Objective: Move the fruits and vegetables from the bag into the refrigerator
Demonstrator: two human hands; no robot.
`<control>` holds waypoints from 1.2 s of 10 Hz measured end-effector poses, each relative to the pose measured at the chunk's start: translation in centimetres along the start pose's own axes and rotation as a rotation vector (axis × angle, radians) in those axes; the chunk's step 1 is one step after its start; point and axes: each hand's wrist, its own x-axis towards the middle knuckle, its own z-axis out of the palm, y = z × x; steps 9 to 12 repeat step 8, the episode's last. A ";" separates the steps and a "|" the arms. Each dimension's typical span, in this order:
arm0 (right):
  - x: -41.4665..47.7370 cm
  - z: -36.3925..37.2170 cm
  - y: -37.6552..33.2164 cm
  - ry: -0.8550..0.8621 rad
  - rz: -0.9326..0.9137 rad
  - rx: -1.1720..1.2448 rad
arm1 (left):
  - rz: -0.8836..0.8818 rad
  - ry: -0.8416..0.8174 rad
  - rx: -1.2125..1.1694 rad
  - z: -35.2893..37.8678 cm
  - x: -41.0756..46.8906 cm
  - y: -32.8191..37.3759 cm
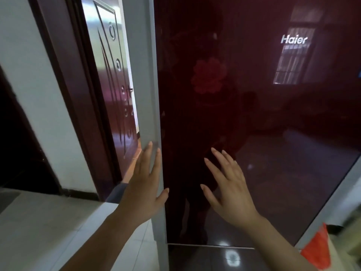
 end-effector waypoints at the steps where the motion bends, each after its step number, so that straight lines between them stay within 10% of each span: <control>1: 0.5 0.4 1.0 -0.012 0.047 -0.029 | -0.012 -0.071 -0.024 0.8 1.7 -0.6; 12: -3.7 -4.2 1.2 -0.119 0.142 0.256 | -0.001 -0.088 -0.054 1.1 -2.1 4.5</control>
